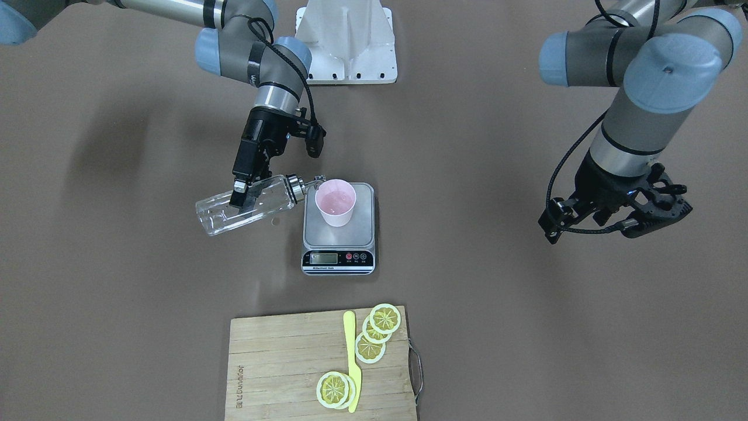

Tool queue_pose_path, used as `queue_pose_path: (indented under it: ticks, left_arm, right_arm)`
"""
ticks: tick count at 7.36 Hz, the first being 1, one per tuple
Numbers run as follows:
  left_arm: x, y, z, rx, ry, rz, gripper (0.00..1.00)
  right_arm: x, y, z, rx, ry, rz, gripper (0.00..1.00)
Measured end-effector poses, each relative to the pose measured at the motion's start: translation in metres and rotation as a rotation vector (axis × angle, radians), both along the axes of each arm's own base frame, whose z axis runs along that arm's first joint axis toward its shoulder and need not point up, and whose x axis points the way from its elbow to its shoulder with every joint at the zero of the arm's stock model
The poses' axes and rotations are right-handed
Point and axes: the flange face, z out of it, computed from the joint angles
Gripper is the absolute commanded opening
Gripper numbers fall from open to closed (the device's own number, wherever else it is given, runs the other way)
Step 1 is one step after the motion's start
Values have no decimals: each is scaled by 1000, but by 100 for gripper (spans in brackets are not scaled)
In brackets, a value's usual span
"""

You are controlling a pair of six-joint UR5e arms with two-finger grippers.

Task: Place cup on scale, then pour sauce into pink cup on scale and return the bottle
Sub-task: 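Hold the sauce bottle tilted over the pink cup with the right gripper, then tilt the sauce bottle upright and carry it away from the scale, right gripper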

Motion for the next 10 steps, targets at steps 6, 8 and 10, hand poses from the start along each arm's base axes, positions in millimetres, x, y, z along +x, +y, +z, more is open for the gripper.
queue_pose_path:
  ticks: [6, 8, 10]
  left_arm:
    - [0, 0, -6, 8, 6, -1, 98]
    - [0, 0, -11, 14, 9, -3, 98]
    - [-1, 0, -15, 19, 13, -6, 99]
  right_arm:
    - [36, -1, 37, -20, -428, 2, 0]
    - [67, -20, 45, -80, -584, 32, 0]
    - [101, -37, 46, -147, -736, 65, 0]
